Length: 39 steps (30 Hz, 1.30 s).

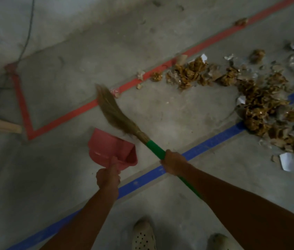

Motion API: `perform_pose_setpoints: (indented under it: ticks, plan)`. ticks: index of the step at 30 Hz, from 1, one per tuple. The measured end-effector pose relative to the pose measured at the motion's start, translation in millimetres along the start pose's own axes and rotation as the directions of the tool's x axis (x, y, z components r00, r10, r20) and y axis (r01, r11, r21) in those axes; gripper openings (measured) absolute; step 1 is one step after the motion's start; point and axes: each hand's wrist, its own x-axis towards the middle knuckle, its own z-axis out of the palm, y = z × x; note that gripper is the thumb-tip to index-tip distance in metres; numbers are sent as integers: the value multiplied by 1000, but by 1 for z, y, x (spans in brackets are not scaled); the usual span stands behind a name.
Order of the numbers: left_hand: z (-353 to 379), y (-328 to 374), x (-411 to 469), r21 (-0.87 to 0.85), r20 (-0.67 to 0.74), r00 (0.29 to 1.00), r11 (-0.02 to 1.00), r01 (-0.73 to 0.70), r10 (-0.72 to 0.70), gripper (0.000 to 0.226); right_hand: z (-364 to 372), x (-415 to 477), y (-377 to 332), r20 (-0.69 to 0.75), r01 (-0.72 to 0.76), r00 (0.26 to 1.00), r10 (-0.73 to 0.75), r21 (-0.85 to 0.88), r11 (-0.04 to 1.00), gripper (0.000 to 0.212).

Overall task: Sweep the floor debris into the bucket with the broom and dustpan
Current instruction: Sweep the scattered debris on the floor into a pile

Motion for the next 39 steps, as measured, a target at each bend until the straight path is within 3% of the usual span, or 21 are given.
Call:
perform_pose_setpoints:
  ticks: [5, 15, 25, 31, 39]
  plan:
    - [-3, 8, 23, -4, 73, 996, 998, -57, 57, 41, 0, 36, -25, -2, -99, 995, 101, 204, 974, 35]
    - [37, 26, 27, 38, 164, 981, 993, -112, 104, 26, 3, 45, -10, -12, -290, 924, 382, 628, 722, 34]
    - [95, 20, -17, 86, 292, 944, 979, -184, 151, 26, -3, 3, 91, -72, -347, 820, 567, 727, 593, 31]
    - [123, 7, -55, 134, 369, 914, 963, -233, 170, 35, 3, -29, 132, -7, -355, 747, 665, 842, 407, 32]
    - [143, 1, -106, 175, 402, 888, 933, -314, 223, 35, -4, -73, 181, 42, -287, 701, 712, 931, 227, 29]
